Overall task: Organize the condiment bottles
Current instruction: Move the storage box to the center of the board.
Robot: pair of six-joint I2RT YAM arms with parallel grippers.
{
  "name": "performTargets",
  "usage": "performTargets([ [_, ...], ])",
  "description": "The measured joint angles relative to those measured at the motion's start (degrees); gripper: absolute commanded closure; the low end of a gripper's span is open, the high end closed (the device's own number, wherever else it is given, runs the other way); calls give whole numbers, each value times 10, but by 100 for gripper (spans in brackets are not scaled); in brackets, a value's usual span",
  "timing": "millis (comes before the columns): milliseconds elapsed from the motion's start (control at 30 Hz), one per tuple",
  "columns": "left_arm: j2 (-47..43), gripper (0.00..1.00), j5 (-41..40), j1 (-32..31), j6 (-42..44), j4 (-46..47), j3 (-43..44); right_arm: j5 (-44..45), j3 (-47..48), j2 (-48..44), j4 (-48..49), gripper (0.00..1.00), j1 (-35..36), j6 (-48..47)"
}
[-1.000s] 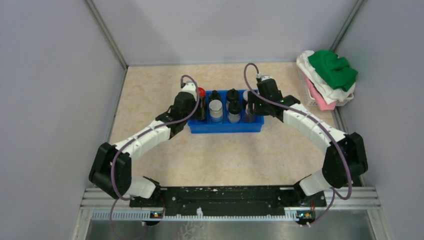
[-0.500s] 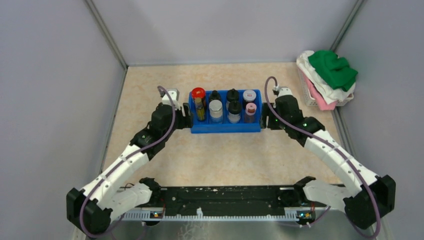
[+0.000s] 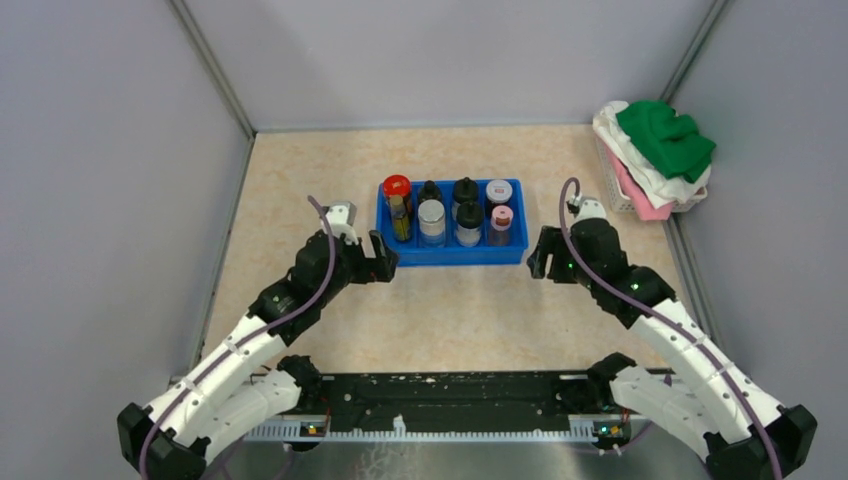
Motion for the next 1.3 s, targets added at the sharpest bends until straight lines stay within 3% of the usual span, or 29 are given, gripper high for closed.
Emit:
performTargets([
  [67,5,4,-2,-3,-10,-5,-3,-1,0,5,-2,46,0,6],
  [133,25,7,-7,-5,-21,-7,-3,-1,0,20,-1,67,0,9],
  [167,40,8,-10,-5,-28,-7,-3,-1,-1,33,1,69,1,10],
  [367,103,6,-41,-7,-51,-10,-21,4,-14,92,13,58,1,13],
  [633,159,8,-93,-8,-44,10,-17,22,-8,179,51,58,0,-1],
  [933,247,8,-170,-8,-16,36,45,35,77,263,85,59,-7,-23],
  [1300,301,8,-184,0,2,64,70,35,103,327,106,60,-17,-37],
])
